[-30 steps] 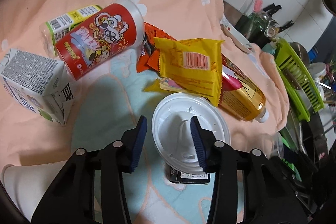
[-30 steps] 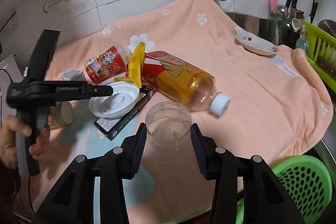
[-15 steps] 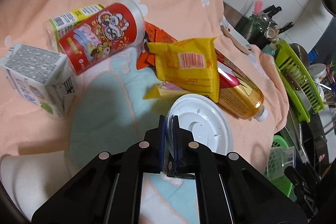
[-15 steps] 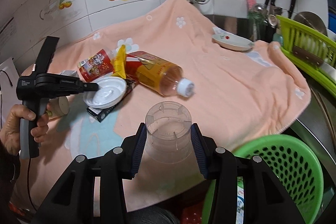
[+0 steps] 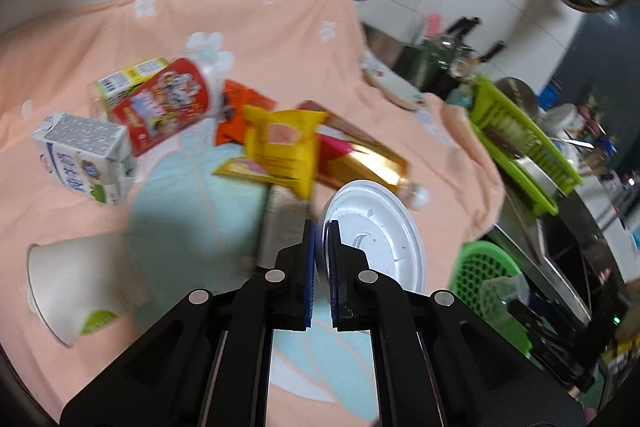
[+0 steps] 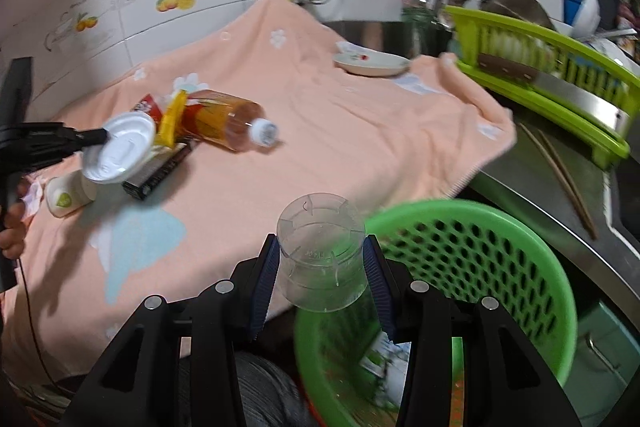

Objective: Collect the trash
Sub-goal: 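Carry the lid to the green basket with the left gripper and release it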

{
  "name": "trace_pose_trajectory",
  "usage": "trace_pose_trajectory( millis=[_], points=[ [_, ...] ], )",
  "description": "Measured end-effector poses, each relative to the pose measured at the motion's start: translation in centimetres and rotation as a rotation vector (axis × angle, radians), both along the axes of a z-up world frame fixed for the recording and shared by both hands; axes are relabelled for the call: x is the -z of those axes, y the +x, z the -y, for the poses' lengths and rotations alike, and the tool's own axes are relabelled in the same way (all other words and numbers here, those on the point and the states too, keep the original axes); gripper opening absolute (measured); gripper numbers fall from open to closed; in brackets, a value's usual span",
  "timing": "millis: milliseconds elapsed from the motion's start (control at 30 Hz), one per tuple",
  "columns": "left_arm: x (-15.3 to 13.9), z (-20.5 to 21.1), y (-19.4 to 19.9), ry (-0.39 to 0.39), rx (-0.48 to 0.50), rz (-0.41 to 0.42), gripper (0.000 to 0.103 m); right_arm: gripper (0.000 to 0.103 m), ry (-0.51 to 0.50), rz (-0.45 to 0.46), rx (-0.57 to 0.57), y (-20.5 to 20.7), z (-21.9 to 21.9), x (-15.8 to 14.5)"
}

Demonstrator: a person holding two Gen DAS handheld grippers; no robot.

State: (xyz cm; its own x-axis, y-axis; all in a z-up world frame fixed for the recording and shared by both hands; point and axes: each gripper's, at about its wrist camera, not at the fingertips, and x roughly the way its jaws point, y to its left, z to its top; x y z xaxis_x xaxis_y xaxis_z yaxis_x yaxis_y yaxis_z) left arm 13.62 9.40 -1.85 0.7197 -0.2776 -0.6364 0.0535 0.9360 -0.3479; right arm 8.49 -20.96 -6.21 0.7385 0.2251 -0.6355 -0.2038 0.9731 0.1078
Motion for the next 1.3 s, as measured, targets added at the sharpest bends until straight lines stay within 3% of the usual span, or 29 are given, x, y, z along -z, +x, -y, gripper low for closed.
trace_pose_trajectory(
  millis=[333,667,1067,1300],
  points=[
    [-0.8,9.3,-1.5,-0.016,0.221,0.020,0.005,0.042,-0.033,-0.025,0.138,-2.7,6.1,1.2],
    [1.0,18.1,-1.4,0.016,0.383,-0.032,0.005,0.043,-0.019,-0.061,0.235,-4.9,11.1,2.9],
    [3.1,23.9,-1.0,0.085,0.455,-0.087,0.007,0.055,0.011,-0.044,0.275,-6.0,13.4,3.1],
    [3.7,25.1,-0.7,0.094,0.464,-0.100,0.008,0.058,0.017,-0.036,0.281,-6.4,13.8,3.0]
  ],
)
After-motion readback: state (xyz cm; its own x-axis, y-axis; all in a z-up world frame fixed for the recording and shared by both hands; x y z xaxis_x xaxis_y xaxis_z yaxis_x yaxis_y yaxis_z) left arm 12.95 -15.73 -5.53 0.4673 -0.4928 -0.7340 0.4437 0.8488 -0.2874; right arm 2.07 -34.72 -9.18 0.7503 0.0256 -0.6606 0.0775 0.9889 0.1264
